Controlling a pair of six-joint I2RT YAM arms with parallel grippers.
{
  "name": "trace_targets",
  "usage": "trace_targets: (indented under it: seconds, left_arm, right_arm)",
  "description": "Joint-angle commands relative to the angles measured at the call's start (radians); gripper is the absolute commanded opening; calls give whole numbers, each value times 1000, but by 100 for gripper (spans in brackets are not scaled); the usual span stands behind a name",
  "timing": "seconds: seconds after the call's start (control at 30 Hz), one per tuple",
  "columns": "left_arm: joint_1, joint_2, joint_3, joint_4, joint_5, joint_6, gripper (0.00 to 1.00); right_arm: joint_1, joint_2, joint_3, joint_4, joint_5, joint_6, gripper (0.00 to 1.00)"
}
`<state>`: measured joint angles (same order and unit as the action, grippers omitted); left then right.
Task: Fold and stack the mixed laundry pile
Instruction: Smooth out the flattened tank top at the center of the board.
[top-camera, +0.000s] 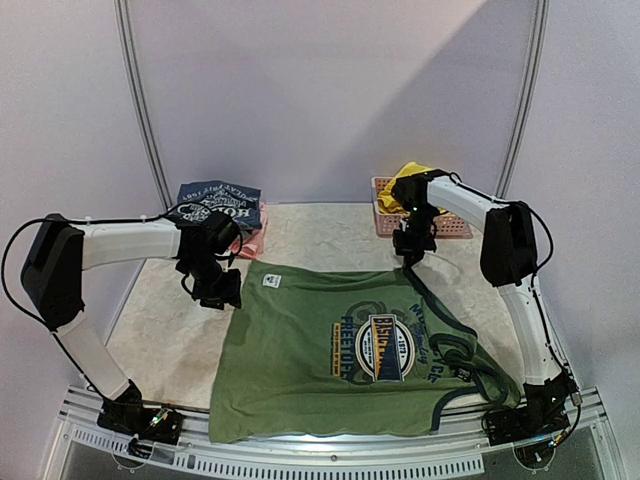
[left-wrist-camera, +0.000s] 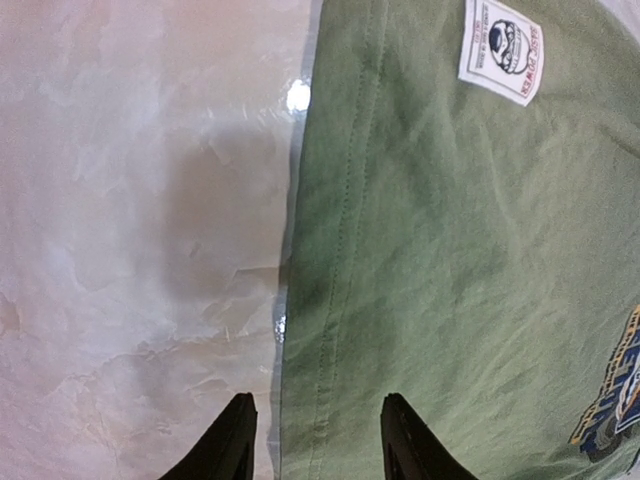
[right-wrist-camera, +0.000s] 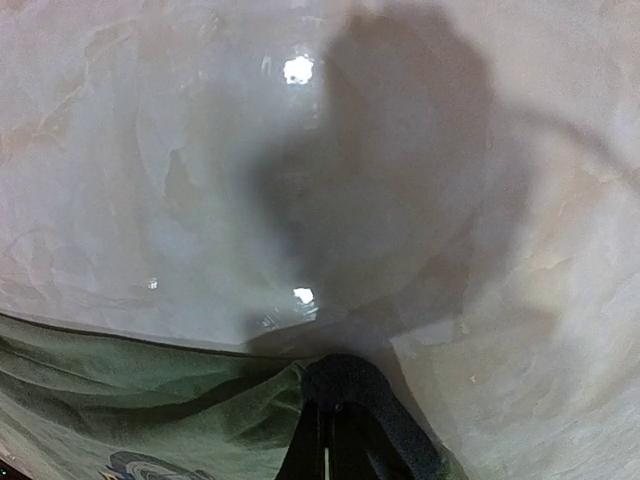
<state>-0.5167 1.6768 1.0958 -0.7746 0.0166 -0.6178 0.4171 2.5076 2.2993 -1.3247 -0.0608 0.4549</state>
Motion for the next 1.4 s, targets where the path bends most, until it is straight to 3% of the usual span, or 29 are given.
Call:
trace_targets:
  seconds: [0.0, 0.5, 0.7, 0.97, 1.17, 1.37]
  left_arm:
    - [-11, 34, -20, 25, 13, -13, 42]
    - [-13, 83, 141, -34, 1, -36, 41]
    - [-13, 192, 321, -25, 59, 1, 41]
    - [-22, 289, 461, -32, 120, 58, 42]
    - [-65, 319, 486, -46, 137, 135, 42]
    - [-85, 308, 416, -3, 148, 171, 42]
  right_arm:
    - [-49, 0, 28, 0, 21, -1, 0]
    - [-136, 31, -51, 81, -114, -30, 1]
    - [-152, 30, -39, 80, -91, -55, 17]
    - [-169, -115, -36, 25, 11, -74, 48]
    - [-156, -372, -325, 64, 87, -38, 67]
    - [-123, -670, -665, 80, 113, 54, 72]
